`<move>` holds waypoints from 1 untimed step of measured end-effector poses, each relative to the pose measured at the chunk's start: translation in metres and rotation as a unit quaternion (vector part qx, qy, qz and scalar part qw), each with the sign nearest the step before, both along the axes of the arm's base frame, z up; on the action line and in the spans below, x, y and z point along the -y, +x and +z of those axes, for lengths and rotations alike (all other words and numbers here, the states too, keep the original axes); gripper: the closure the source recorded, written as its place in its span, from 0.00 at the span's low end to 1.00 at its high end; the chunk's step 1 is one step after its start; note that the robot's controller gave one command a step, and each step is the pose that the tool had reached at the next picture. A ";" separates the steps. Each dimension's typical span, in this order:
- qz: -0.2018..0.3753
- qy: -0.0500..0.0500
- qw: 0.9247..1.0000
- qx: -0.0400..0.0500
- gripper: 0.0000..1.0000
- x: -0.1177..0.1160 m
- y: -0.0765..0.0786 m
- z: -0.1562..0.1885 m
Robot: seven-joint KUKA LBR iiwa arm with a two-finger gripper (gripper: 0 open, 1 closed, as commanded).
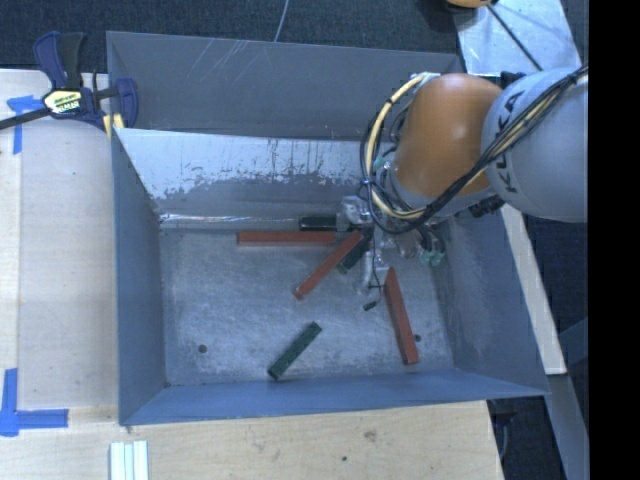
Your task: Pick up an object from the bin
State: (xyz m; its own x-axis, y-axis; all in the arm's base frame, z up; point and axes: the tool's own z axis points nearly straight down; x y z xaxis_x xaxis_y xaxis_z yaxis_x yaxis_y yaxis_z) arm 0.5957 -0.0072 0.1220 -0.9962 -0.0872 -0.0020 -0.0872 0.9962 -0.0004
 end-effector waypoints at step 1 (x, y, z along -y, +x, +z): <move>-0.012 0.001 1.000 0.002 0.00 -0.015 0.016 -0.044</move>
Offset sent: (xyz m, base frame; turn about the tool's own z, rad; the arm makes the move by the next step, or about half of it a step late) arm 0.0255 0.0120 -0.0520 -0.0504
